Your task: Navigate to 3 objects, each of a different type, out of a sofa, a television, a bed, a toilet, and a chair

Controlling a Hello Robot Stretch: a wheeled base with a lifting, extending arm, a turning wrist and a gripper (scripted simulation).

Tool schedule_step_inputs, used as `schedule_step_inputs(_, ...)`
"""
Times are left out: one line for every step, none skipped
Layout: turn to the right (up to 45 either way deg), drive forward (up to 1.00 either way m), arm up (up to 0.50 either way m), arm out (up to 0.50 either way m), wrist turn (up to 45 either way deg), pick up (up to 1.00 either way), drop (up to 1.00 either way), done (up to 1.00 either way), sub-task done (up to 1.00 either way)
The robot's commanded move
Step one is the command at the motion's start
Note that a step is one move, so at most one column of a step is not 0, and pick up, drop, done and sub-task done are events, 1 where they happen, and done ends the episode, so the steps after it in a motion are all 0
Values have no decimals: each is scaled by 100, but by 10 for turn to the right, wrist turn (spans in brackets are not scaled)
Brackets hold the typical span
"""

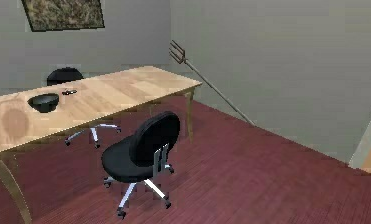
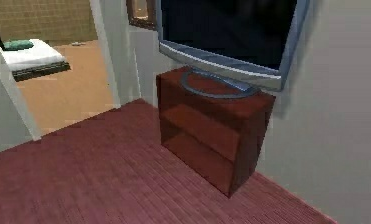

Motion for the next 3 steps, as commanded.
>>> schedule_step_inputs(0, 20, 0, 0, 0, 0, 0, 0, 0)
schedule_step_inputs(-180, 0, 0, 0, 0, 0, 0, 0, 0)
schedule_step_inputs(0, 0, 0, 0, 0, 0, 0, 100, 0)
